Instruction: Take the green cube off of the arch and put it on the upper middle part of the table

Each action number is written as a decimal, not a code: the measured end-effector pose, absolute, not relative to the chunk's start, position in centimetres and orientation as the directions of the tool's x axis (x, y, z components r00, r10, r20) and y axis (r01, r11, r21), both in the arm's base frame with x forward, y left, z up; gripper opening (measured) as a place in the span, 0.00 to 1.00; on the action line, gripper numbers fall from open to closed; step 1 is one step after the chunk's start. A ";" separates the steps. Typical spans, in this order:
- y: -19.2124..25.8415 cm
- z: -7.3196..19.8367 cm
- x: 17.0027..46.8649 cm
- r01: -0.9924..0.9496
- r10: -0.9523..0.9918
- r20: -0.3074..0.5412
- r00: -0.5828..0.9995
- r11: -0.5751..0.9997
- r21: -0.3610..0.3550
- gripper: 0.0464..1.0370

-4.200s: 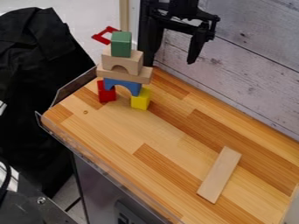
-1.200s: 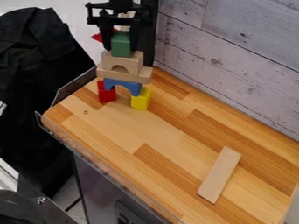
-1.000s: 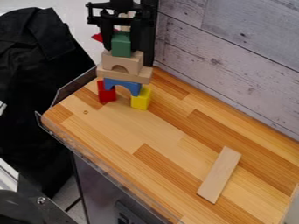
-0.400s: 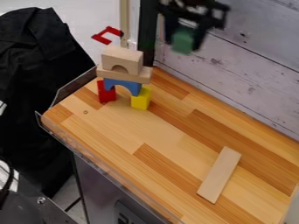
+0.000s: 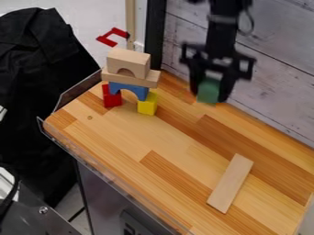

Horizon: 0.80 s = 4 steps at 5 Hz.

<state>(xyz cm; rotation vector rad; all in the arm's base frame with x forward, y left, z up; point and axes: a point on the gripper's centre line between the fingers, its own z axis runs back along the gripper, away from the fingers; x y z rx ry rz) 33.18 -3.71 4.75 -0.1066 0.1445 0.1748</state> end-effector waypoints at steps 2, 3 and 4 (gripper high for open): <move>-4.9 -1.1 33.6 -0.042 0.028 -0.164 0.986 0.996 -0.080 0.55; -5.5 -2.6 34.4 0.041 -0.050 -0.210 0.976 0.998 -0.045 0.55; -5.5 -2.7 34.6 0.048 -0.055 -0.213 0.976 0.998 -0.040 0.62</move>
